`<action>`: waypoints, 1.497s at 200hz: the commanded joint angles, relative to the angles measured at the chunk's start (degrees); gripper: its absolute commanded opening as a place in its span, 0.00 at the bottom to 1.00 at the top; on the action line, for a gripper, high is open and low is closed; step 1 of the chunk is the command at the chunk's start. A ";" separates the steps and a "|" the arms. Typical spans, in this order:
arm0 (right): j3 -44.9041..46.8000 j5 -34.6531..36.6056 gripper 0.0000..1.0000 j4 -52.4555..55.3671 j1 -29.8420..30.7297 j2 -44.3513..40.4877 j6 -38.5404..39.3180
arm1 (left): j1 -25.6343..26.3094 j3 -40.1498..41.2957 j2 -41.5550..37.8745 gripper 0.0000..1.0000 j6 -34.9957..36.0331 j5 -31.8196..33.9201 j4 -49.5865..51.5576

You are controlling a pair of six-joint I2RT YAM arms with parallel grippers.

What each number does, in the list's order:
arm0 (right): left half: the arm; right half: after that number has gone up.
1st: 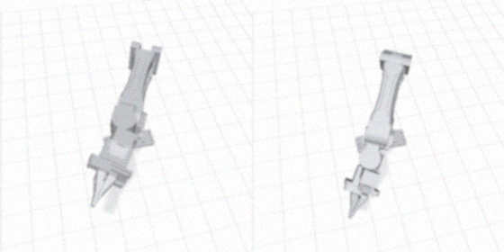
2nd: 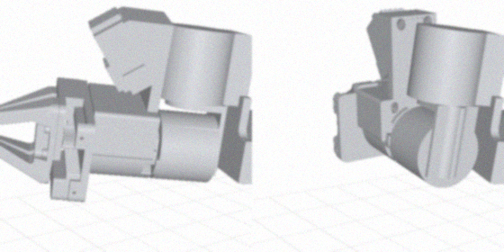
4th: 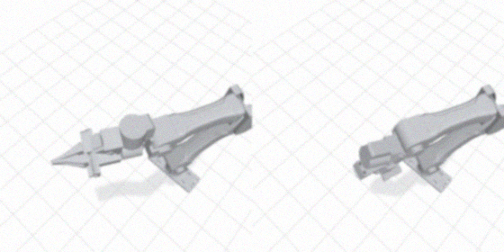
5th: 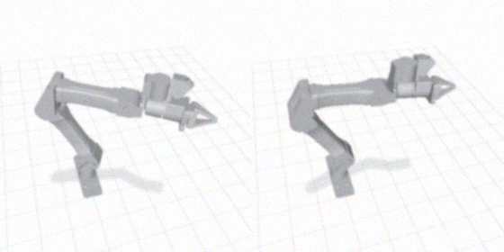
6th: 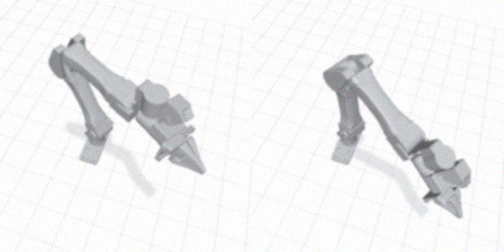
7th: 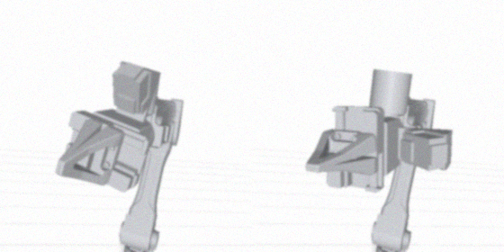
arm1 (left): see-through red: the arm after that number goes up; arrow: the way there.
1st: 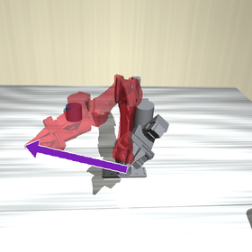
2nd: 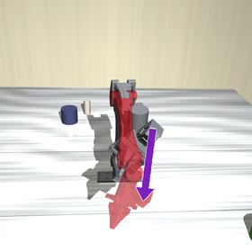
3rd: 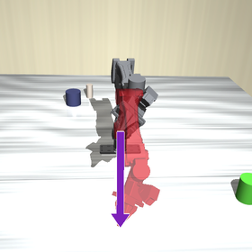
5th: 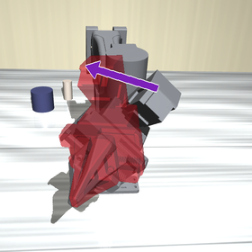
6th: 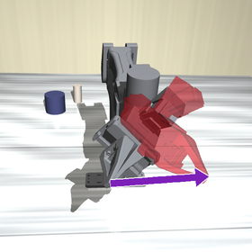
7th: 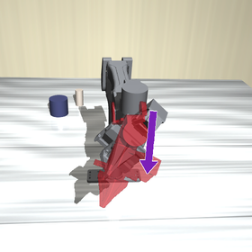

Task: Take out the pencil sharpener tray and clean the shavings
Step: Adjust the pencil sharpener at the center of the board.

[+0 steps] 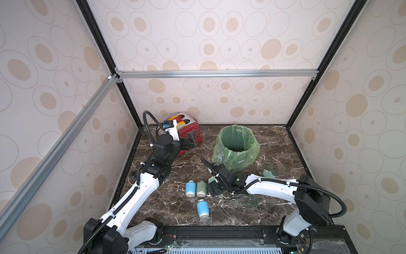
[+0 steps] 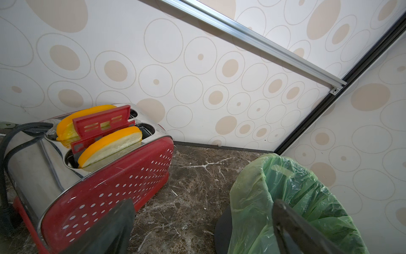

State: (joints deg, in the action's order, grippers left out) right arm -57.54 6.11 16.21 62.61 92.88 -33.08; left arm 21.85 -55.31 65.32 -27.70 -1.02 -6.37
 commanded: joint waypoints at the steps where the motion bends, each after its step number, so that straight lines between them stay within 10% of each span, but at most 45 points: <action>1: -1.02 1.61 0.82 2.22 -0.57 0.65 -0.74 | -0.31 -0.13 -1.38 0.99 -0.95 0.84 -0.75; 123: -1.89 0.48 0.85 1.90 -0.70 2.27 1.42 | -0.31 0.51 -1.35 0.99 -0.12 0.10 -1.25; 299: -3.81 -6.84 0.43 15.57 -2.67 -4.82 14.36 | -0.29 -4.40 3.96 0.99 4.30 -7.53 0.10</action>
State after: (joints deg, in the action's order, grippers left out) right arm -61.65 2.39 29.82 60.86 91.18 -21.78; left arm 21.85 -56.75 68.01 -23.94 -5.21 -5.10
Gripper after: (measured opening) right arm 0.586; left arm 0.989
